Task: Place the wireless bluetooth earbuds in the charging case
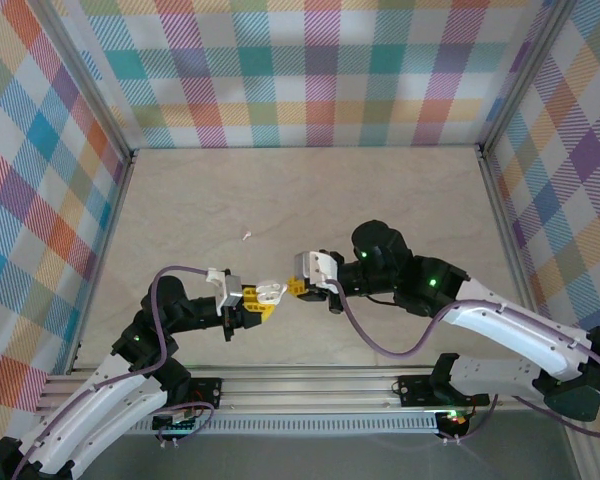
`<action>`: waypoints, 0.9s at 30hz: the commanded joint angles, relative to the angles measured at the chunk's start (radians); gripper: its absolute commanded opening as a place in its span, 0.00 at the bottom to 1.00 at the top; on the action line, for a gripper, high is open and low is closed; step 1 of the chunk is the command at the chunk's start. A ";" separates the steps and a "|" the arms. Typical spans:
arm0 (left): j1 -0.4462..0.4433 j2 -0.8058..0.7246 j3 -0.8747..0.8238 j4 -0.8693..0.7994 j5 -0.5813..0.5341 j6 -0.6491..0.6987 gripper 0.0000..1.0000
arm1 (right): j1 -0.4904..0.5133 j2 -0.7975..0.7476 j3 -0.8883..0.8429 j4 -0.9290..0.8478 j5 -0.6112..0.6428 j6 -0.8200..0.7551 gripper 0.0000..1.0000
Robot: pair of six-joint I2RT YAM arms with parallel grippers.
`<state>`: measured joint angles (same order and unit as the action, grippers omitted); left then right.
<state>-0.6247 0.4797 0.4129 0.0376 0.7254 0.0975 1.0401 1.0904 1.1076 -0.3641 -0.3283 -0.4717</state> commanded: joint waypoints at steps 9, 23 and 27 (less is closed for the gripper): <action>0.006 -0.018 0.024 0.032 0.034 -0.005 0.00 | 0.026 0.049 0.042 0.034 -0.006 -0.019 0.00; 0.006 -0.029 0.029 0.031 0.038 -0.013 0.00 | 0.033 0.077 0.057 -0.008 0.002 -0.037 0.00; 0.006 -0.027 0.030 0.031 0.039 -0.012 0.00 | 0.035 0.090 0.062 -0.019 -0.051 -0.047 0.00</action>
<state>-0.6247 0.4625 0.4129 0.0360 0.7429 0.0940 1.0630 1.1660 1.1431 -0.3687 -0.3180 -0.4896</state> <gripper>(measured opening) 0.169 0.052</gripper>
